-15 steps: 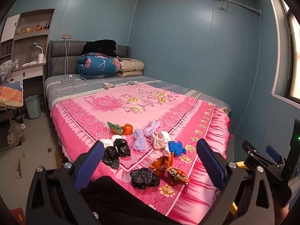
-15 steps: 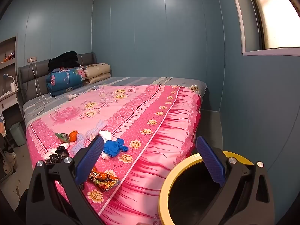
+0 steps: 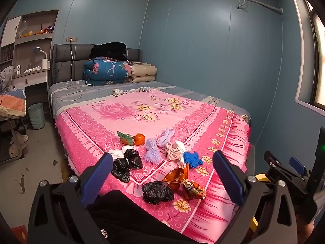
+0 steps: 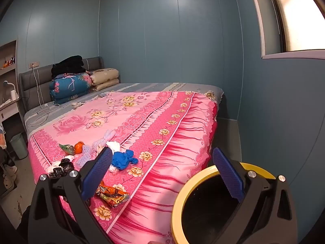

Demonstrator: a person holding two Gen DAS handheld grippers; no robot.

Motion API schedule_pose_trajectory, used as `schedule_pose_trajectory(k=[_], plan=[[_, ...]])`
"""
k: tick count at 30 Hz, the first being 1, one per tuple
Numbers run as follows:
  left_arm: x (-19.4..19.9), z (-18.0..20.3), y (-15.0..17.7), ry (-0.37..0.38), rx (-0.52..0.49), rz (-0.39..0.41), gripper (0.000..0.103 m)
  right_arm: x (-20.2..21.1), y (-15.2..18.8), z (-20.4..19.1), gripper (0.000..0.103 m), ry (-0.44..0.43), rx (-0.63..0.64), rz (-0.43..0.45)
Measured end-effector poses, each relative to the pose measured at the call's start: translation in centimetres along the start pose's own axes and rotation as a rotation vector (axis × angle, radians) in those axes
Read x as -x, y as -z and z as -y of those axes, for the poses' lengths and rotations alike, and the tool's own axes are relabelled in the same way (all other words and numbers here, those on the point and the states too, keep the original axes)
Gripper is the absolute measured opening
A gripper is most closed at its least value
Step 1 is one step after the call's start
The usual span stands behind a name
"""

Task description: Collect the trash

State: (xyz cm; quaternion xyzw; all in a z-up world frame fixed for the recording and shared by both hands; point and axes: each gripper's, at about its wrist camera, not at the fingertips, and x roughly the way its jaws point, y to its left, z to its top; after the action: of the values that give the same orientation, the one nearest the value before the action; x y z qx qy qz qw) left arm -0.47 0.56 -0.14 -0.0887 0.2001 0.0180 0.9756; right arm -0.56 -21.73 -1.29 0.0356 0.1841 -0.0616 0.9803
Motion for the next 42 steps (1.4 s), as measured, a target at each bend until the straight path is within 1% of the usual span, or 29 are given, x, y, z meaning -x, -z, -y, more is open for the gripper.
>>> schedule_pose_trajectory(k=[9,42], plan=[[0.01,0.29,-0.42,-0.007,-0.001,-0.007,0.095,-0.23,0.09,-0.17,0.095,0.001,0.0,-0.003],[-0.33,0.42,-0.26,-0.013,-0.007,-0.011,0.095,-0.79,0.72,-0.07,0.095,0.007,-0.003,-0.022]])
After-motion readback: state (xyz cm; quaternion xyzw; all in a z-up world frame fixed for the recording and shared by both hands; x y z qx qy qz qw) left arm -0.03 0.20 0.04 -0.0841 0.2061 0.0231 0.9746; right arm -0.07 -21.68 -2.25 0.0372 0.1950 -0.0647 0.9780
